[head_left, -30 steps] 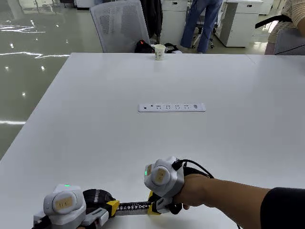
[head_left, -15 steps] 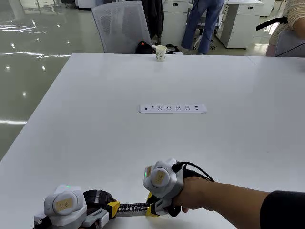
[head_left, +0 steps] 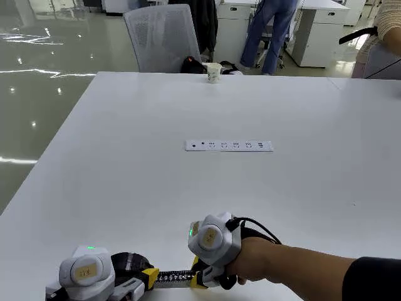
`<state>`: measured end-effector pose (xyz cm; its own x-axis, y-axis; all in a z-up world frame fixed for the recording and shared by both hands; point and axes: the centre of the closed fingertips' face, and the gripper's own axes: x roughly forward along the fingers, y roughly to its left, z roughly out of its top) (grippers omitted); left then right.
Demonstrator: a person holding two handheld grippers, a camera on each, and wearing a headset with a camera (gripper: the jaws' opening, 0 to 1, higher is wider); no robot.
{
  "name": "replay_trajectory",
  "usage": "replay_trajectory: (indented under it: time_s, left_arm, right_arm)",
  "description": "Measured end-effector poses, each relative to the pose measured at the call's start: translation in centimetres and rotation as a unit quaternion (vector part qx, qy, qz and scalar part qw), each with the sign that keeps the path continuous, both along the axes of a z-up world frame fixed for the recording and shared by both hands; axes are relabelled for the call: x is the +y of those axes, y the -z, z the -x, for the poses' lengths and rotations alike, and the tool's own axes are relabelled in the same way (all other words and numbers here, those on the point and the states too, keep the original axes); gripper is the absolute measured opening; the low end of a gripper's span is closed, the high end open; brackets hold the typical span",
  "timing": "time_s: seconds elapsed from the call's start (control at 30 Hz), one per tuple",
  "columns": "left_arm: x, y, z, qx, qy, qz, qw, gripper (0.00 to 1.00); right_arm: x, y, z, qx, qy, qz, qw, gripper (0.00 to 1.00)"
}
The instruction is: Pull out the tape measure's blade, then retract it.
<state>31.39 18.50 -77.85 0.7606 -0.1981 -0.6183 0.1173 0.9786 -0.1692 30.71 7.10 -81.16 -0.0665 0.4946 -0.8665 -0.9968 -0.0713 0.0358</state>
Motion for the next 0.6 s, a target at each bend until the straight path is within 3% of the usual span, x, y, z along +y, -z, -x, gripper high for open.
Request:
replay_trajectory:
  time_s: [0.2, 0.6]
  left_arm:
    - [0.03, 0.03, 0.01, 0.000, 0.000, 0.001, 1.0000, 0.59]
    - [0.03, 0.01, 0.04, 0.000, 0.000, 0.002, 1.0000, 0.59]
  right_arm:
    - [0.21, -0.05, -0.02, 0.011, 0.010, 0.001, 0.9999, 0.12]
    - [0.54, -0.11, 0.04, 0.008, 0.008, -0.006, 0.9999, 0.11]
